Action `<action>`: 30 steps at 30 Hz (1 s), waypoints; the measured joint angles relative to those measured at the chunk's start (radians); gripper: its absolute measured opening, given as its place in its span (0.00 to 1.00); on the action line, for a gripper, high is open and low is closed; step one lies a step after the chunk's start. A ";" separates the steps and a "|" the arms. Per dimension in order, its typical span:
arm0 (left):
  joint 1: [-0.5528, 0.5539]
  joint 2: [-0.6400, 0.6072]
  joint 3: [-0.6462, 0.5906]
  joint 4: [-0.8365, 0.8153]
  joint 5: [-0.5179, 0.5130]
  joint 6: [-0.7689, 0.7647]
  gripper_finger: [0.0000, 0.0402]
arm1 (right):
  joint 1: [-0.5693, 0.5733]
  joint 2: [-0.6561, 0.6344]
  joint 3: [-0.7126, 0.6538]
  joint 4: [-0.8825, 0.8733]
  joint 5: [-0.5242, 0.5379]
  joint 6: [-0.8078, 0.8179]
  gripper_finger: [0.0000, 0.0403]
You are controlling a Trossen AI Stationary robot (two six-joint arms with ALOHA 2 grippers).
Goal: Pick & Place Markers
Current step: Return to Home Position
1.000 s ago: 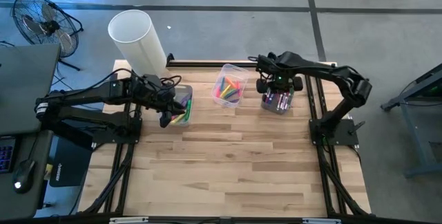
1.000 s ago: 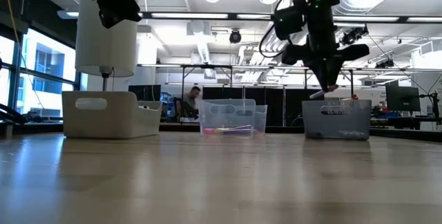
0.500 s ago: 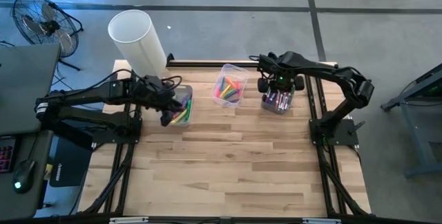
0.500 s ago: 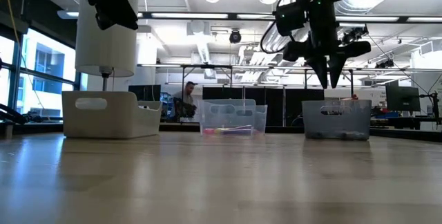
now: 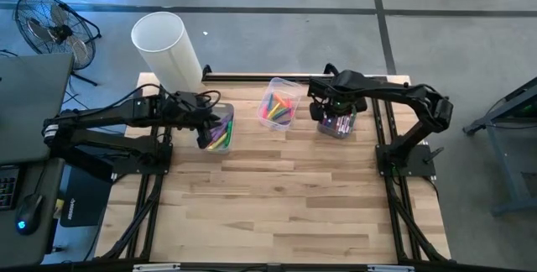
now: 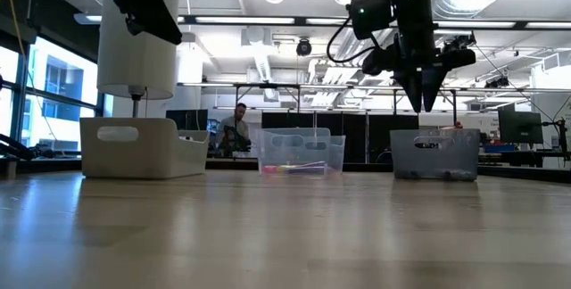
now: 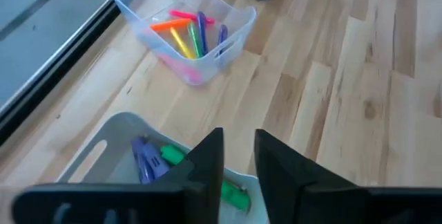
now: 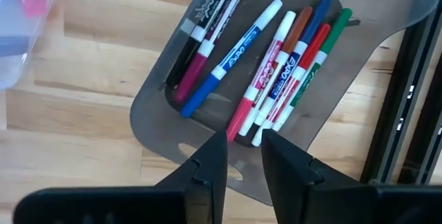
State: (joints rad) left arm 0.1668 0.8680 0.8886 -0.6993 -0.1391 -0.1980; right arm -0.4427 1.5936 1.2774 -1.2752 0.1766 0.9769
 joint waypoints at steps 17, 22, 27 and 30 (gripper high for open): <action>-0.182 -0.519 -0.514 0.370 0.038 0.020 0.00 | 0.106 0.000 0.000 0.036 -0.032 -0.083 0.19; -0.180 -0.699 -0.621 0.370 0.083 0.019 0.00 | 0.113 0.000 0.000 0.077 -0.029 -0.088 0.19; -0.180 -0.870 -0.738 0.503 0.185 0.057 0.00 | 0.112 0.000 0.000 0.088 -0.030 -0.106 0.19; -0.181 -0.860 -0.806 0.631 0.208 0.063 0.00 | 0.112 0.000 0.000 0.090 -0.032 -0.105 0.19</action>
State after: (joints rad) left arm -0.0139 0.0082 0.0830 -0.0686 0.0691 -0.1346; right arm -0.3305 1.5932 1.2778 -1.1857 0.1447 0.8719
